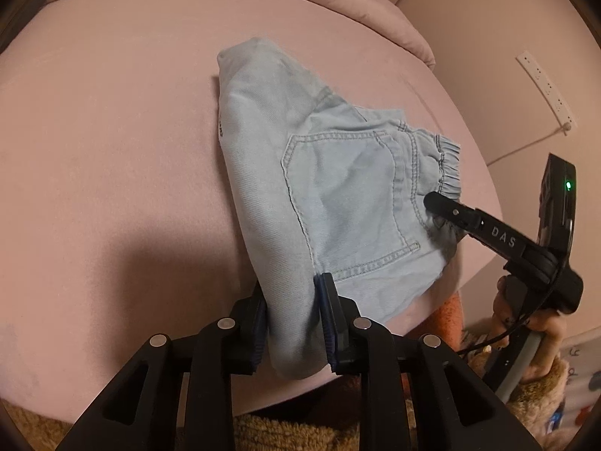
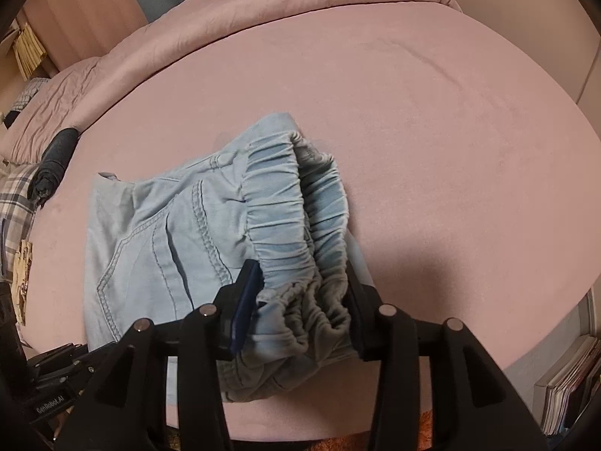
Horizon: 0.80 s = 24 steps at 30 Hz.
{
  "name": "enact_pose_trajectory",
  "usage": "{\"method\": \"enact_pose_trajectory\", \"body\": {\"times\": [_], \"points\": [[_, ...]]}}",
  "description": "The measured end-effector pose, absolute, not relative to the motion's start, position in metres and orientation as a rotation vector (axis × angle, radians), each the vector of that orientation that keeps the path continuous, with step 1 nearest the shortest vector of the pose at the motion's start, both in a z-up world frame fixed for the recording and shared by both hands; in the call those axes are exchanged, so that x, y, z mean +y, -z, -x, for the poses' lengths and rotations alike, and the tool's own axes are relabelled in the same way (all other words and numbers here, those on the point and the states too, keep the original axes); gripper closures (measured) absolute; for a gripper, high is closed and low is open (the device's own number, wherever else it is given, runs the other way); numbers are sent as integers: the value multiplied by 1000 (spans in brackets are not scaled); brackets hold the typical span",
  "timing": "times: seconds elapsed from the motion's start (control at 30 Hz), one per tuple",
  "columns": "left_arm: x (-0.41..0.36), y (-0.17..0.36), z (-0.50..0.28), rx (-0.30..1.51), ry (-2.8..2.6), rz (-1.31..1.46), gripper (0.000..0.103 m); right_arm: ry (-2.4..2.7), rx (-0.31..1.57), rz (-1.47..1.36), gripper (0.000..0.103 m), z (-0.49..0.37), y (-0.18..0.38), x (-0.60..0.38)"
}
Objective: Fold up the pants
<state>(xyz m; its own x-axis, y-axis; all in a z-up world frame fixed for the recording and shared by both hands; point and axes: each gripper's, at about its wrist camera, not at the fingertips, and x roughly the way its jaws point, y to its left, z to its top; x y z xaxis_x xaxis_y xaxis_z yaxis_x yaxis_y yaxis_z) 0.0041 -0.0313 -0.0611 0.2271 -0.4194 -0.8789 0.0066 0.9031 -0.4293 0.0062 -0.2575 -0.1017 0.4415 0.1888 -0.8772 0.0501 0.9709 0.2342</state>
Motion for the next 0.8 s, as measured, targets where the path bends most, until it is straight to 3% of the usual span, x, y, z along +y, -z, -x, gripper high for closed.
{"method": "enact_pose_trajectory", "body": {"times": [0.2, 0.3, 0.4, 0.63, 0.67, 0.7, 0.77, 0.8], "points": [[-29, 52, -9, 1303, 277, 360, 62, -62, 1043, -244, 36, 3, 82, -270], [-22, 46, -12, 1252, 240, 365, 36, -83, 1010, -271, 21, 5, 75, -280], [-18, 45, -16, 1209, 226, 370, 29, -82, 1018, -285, 18, 3, 81, -289], [-28, 86, -32, 1284, 281, 480, 29, -171, 1141, -401, 18, -8, 124, -284], [-32, 89, -33, 1273, 277, 478, 35, -179, 1148, -399, 17, -8, 127, -281], [-36, 88, -31, 1243, 257, 436, 52, -176, 1135, -384, 17, -6, 130, -277], [-42, 85, -31, 1227, 258, 390, 68, -188, 1114, -365, 21, -3, 128, -270], [-43, 83, -32, 1224, 254, 392, 77, -209, 1113, -371, 35, -1, 128, -266]]}}
